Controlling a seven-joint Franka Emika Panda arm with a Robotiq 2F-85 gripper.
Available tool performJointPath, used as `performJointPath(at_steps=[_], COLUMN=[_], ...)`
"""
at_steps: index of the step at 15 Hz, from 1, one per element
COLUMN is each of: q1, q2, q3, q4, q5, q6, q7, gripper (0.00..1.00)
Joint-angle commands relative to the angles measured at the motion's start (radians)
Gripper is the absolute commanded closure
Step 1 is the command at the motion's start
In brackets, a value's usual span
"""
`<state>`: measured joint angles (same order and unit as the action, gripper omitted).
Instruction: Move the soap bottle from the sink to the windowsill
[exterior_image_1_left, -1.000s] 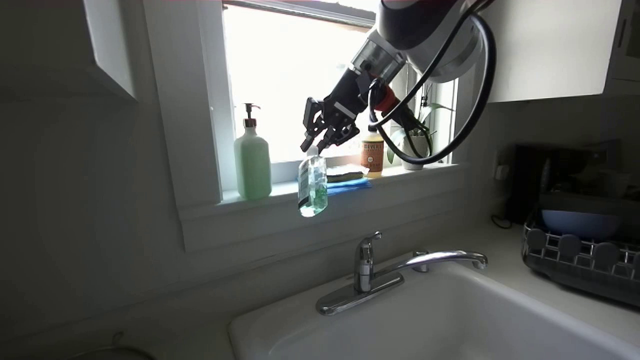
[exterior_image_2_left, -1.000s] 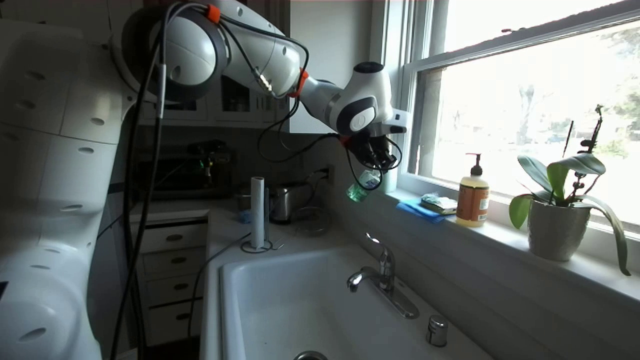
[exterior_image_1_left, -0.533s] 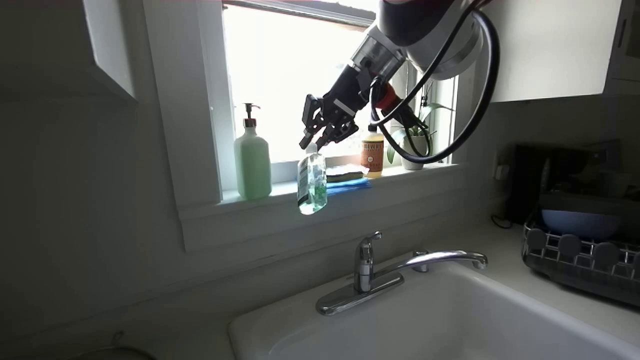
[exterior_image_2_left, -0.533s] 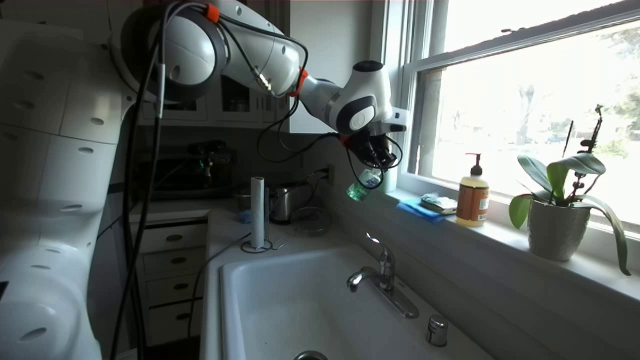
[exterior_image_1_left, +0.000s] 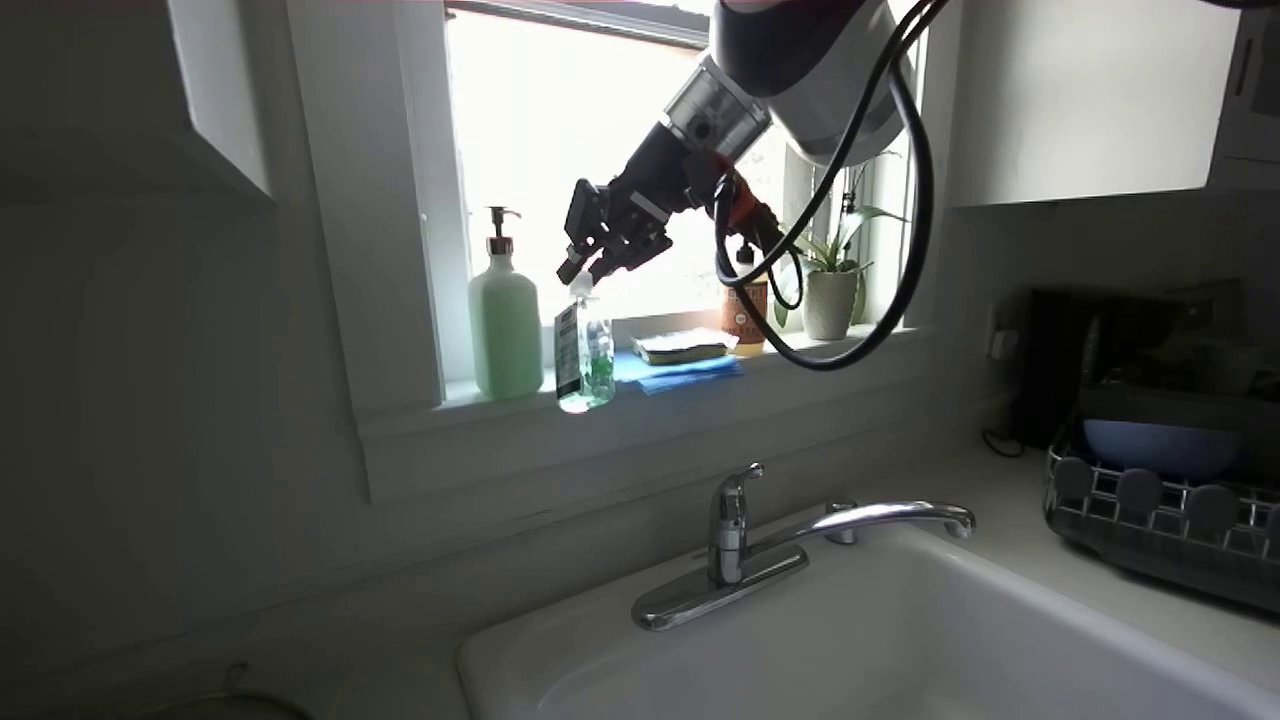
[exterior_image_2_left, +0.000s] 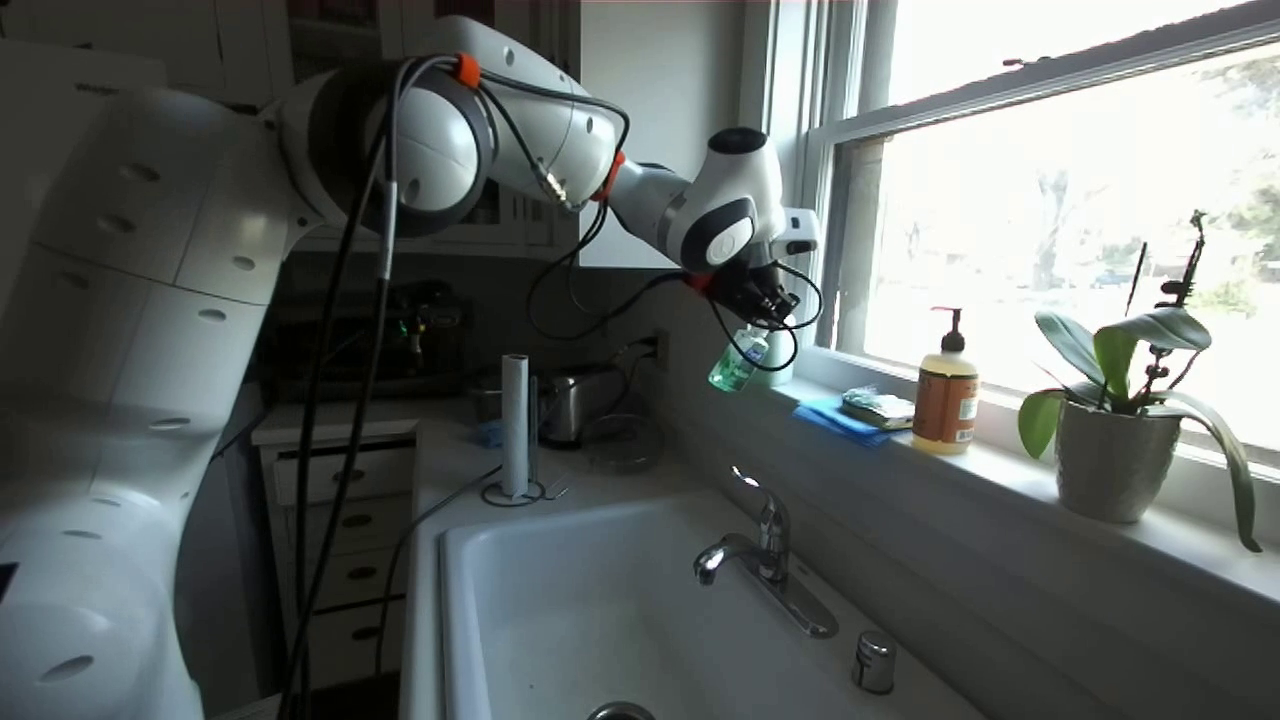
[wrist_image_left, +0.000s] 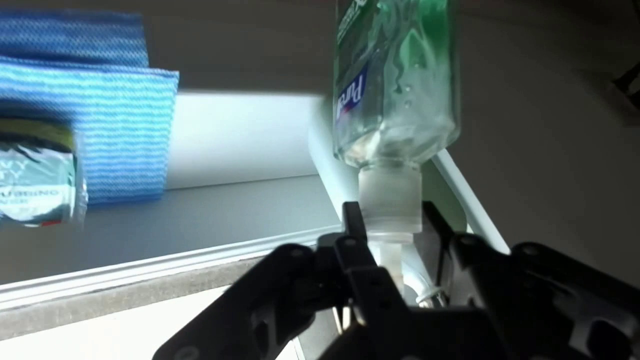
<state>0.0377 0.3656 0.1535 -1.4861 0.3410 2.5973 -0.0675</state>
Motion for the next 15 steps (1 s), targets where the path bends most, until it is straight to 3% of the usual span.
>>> performJointPath(at_steps=[1, 10, 15], q1=[-0.005, -0.007, -0.023], q2=[0.059, 0.160, 0.217], q3=[0.006, -0.013, 0.029], q4=[0.117, 0.251, 0.279], q5=[-0.020, -0.116, -0.086], q6=[0.014, 0.051, 0.112], q7=[-0.031, -0.078, -0.243], gripper=[0.92, 0.92, 0.92])
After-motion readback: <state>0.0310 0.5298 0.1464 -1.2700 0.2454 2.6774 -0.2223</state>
